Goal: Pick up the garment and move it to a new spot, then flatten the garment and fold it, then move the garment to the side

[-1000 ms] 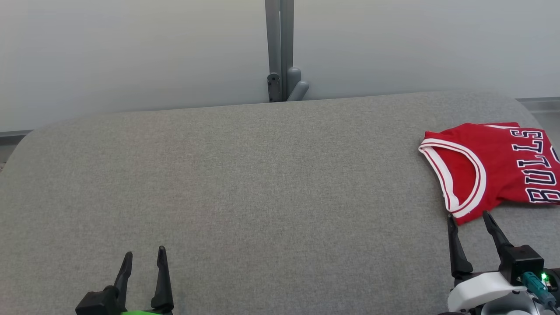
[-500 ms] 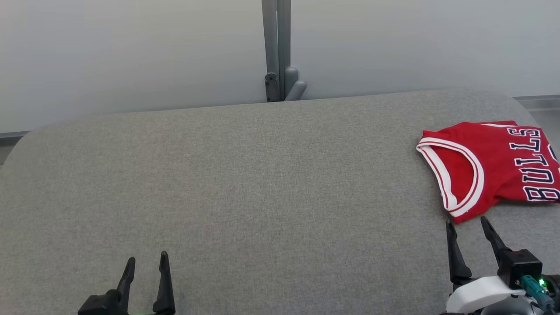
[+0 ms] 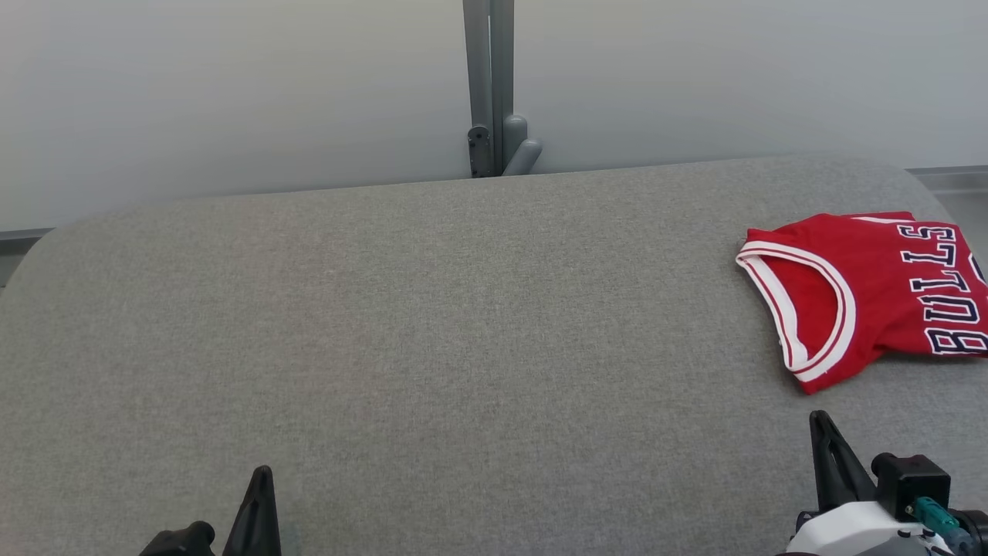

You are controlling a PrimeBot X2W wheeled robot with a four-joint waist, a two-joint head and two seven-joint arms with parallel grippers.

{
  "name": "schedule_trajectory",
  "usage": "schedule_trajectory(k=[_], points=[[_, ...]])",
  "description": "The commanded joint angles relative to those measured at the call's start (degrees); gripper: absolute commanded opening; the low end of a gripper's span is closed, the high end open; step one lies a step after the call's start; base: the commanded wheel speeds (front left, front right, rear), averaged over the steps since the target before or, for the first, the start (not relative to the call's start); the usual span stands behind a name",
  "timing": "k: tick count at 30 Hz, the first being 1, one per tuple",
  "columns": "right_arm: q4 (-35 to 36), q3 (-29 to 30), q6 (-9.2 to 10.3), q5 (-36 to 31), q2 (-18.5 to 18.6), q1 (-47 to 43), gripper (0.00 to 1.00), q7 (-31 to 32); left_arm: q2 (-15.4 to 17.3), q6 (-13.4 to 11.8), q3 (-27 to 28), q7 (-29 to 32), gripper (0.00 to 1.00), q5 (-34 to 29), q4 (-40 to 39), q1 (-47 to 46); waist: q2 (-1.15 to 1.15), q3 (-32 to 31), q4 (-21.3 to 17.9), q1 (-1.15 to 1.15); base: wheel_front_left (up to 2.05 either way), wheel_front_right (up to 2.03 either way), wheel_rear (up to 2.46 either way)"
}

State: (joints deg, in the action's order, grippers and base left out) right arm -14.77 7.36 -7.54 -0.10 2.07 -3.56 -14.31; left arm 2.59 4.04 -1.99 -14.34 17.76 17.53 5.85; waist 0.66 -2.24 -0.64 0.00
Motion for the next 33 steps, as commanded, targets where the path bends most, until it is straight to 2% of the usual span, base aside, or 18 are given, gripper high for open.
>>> schedule_trajectory(k=[1,15,33], points=[[0.2,0.6,0.0,2.2,0.2,1.2,0.0,0.8,0.1,0.1,0.4,0.5,0.0,1.9,-0.5,-0.8,-0.01,0.0,0.0,0.0,0.0,0.0,0.0],[0.8,-0.1,0.01,20.6,0.3,2.6,0.0,4.5,0.1,0.8,2.0,4.6,0.0,16.5,-1.2,-3.2,-0.09,0.3,0.1,0.0,0.0,0.0,0.0],[1.0,-0.4,0.02,37.5,0.5,4.4,0.0,8.2,0.2,1.5,3.6,8.4,0.0,30.1,-1.8,-5.4,-0.18,0.6,0.2,0.0,0.0,0.0,0.0]])
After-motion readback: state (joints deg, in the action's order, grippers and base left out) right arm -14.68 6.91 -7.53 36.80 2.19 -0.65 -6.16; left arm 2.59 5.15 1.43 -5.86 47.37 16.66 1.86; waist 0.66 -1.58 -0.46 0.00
